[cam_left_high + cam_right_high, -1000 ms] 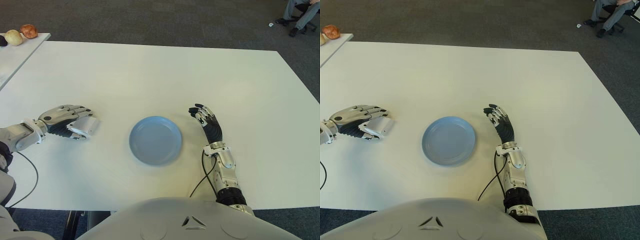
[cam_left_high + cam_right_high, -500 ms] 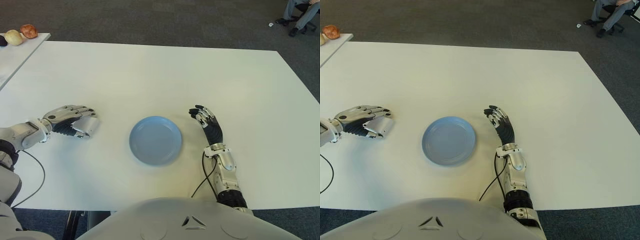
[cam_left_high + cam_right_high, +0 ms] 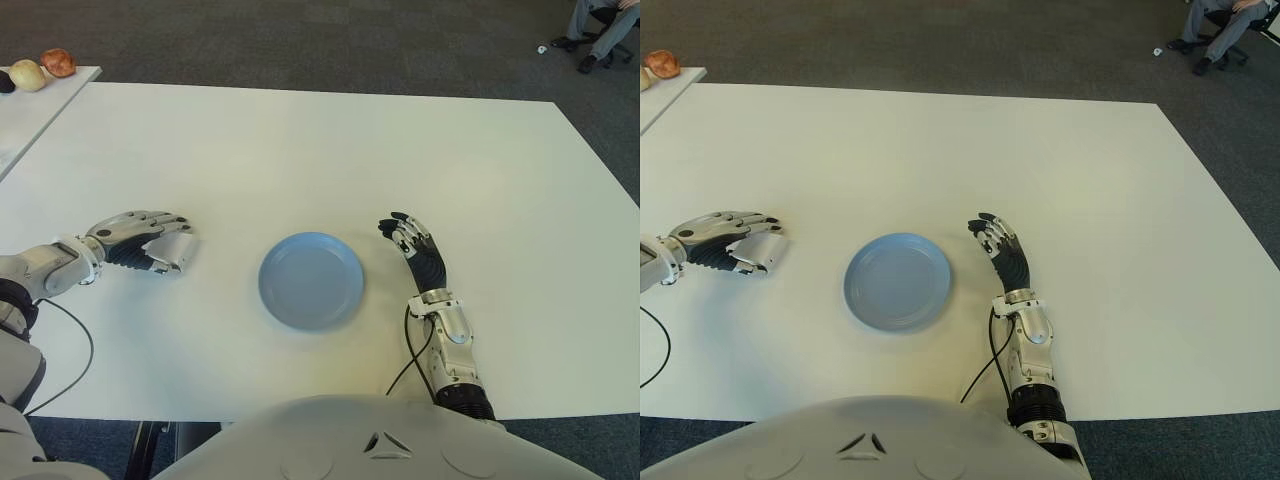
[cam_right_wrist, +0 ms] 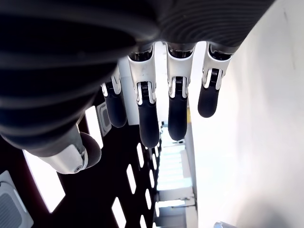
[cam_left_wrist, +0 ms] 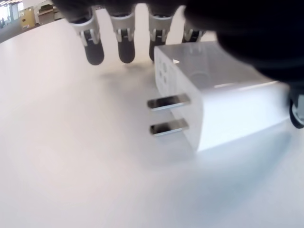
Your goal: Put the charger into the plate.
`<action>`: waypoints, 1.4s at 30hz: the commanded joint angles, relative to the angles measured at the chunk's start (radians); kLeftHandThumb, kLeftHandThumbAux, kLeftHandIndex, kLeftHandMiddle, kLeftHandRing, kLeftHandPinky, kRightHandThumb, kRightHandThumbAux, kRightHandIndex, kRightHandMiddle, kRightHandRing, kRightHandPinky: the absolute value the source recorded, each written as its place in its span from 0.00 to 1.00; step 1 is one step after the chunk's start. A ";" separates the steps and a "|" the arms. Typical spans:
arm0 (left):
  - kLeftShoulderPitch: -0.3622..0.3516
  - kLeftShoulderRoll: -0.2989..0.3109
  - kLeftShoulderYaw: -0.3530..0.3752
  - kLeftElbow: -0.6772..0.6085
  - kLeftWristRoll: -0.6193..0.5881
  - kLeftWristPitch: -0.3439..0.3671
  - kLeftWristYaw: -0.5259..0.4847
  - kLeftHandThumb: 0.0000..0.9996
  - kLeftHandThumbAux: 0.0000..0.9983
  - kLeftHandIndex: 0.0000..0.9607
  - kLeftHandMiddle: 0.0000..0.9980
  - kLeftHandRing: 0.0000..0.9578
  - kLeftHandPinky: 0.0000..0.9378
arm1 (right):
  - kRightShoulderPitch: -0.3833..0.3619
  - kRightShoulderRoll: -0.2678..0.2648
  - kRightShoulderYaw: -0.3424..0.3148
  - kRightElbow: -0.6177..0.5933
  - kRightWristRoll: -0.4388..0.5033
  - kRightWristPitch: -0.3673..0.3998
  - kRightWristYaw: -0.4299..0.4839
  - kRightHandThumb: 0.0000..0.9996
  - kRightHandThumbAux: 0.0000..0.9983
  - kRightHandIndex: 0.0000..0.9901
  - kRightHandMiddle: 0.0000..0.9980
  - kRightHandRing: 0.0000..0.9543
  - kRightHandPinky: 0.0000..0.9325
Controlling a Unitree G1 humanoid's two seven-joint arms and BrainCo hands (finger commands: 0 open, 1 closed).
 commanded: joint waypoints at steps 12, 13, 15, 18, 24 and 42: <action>-0.039 -0.025 -0.066 0.012 0.117 0.064 0.128 0.49 0.45 0.11 0.19 0.25 0.36 | 0.049 0.015 0.007 0.031 -0.001 0.052 -0.023 0.00 0.56 0.23 0.34 0.29 0.23; -0.046 -0.029 -0.074 0.015 0.128 0.067 0.134 0.51 0.46 0.14 0.23 0.28 0.38 | 0.049 0.016 0.008 0.030 -0.001 0.052 -0.024 0.00 0.56 0.23 0.34 0.29 0.23; -0.064 -0.041 -0.086 0.020 0.139 0.072 0.134 0.53 0.48 0.19 0.29 0.33 0.41 | 0.050 0.017 0.009 0.029 -0.001 0.052 -0.025 0.00 0.57 0.24 0.34 0.29 0.23; -0.082 -0.055 -0.094 0.029 0.144 0.081 0.121 0.59 0.50 0.27 0.40 0.41 0.48 | 0.051 0.016 0.010 0.027 -0.001 0.054 -0.026 0.00 0.57 0.23 0.34 0.29 0.23; -0.075 -0.055 -0.103 0.035 0.148 0.105 0.163 0.69 0.49 0.39 0.57 0.58 0.57 | 0.056 0.018 0.015 0.019 -0.001 0.057 -0.030 0.00 0.56 0.23 0.34 0.29 0.23; -0.100 -0.086 -0.249 0.057 0.290 0.323 0.349 0.72 0.70 0.46 0.74 0.77 0.69 | 0.064 0.022 0.024 0.006 -0.006 0.058 -0.043 0.00 0.56 0.23 0.34 0.29 0.23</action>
